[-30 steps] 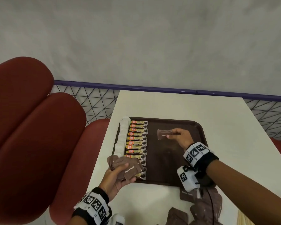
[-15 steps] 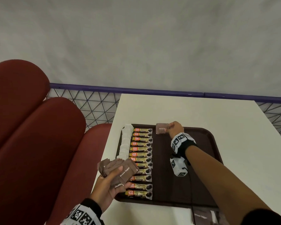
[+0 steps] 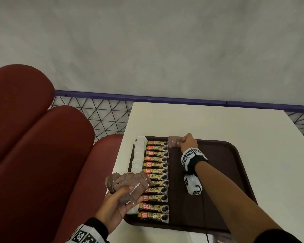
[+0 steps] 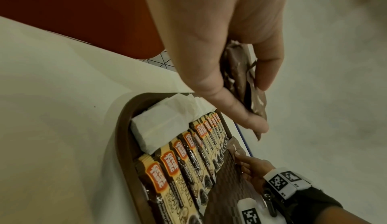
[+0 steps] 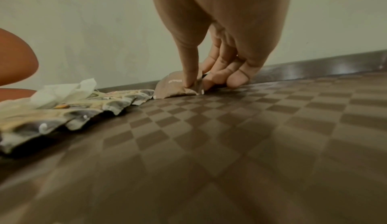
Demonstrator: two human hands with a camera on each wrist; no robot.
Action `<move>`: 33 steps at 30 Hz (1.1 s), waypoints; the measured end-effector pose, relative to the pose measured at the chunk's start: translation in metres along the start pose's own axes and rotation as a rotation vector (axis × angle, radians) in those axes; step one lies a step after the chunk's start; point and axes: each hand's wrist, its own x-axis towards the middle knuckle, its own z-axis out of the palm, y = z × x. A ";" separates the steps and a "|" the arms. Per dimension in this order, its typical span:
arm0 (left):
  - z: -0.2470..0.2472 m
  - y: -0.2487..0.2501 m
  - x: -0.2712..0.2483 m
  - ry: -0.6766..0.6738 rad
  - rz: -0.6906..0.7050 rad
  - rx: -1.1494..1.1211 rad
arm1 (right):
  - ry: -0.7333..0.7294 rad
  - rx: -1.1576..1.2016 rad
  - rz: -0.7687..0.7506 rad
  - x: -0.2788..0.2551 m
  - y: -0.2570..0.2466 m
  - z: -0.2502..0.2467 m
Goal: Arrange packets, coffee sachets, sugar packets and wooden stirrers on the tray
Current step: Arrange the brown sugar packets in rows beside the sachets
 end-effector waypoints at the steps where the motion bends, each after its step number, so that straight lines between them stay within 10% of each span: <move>1: 0.000 0.000 0.000 -0.004 0.000 0.001 | 0.001 -0.007 -0.003 0.000 0.000 0.000; 11: 0.011 -0.001 0.007 0.042 0.024 -0.006 | 0.004 0.055 -0.207 -0.031 -0.002 -0.020; 21: 0.026 -0.013 0.003 0.077 0.030 0.074 | -0.623 0.227 -0.428 -0.144 -0.016 -0.049; 33: 0.032 -0.013 -0.008 0.046 0.019 0.060 | -0.802 0.387 -0.316 -0.169 -0.017 -0.043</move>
